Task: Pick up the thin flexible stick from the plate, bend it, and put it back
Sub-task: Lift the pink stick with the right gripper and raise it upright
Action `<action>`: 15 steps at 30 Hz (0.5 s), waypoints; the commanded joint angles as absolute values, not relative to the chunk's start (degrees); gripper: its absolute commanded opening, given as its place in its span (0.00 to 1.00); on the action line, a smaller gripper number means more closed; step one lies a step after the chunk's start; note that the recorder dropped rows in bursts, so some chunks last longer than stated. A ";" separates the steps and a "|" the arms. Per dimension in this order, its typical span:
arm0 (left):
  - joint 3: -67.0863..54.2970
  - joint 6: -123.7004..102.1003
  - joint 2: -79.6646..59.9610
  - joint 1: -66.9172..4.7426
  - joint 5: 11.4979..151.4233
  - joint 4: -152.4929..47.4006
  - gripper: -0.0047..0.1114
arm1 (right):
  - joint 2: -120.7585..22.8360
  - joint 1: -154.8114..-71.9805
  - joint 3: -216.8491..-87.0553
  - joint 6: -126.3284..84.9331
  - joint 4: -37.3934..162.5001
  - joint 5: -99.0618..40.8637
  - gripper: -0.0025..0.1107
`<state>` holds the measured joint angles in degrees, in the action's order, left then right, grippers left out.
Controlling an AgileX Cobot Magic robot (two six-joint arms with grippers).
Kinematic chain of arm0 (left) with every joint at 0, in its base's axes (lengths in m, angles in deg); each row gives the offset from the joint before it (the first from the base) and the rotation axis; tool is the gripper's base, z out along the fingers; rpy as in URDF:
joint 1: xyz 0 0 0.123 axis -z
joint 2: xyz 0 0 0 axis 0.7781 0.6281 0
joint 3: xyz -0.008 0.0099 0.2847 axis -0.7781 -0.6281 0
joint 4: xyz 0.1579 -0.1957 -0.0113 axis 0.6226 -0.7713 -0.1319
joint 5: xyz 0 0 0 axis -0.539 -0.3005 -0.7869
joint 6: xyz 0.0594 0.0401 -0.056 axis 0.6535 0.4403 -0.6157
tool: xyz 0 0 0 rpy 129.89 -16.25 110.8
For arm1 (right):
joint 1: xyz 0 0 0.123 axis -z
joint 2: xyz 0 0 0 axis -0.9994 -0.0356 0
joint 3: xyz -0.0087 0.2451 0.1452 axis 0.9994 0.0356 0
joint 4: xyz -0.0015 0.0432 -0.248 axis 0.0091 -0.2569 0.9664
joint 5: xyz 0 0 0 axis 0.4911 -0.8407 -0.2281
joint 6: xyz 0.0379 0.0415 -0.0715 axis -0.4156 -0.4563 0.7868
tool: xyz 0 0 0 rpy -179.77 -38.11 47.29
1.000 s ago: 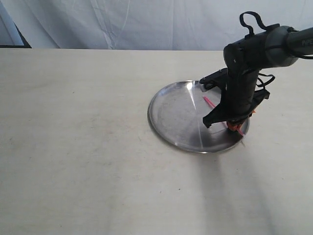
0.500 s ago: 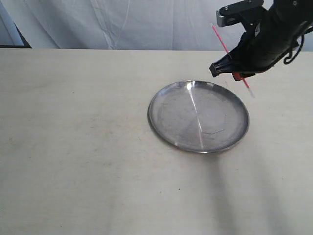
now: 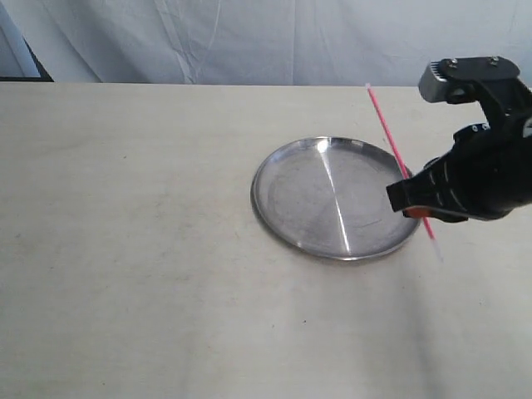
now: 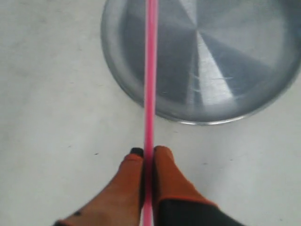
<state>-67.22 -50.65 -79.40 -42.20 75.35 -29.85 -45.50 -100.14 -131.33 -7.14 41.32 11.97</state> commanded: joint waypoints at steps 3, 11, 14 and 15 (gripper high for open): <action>-67.09 -63.63 -79.66 -41.87 104.78 -38.51 0.04 | -34.24 -100.14 -125.19 -1.41 33.83 11.41 0.01; -67.09 -82.92 -79.66 -41.87 96.44 -25.84 0.04 | -26.10 -100.14 -122.79 -1.41 33.32 12.80 0.01; -67.09 -91.37 -79.66 -41.87 98.59 -19.27 0.04 | -25.43 -100.14 -122.79 -1.41 33.32 13.51 0.01; -67.09 -93.31 -79.66 -41.87 100.09 -16.46 0.04 | -25.43 -100.14 -122.79 -1.52 33.49 13.94 0.01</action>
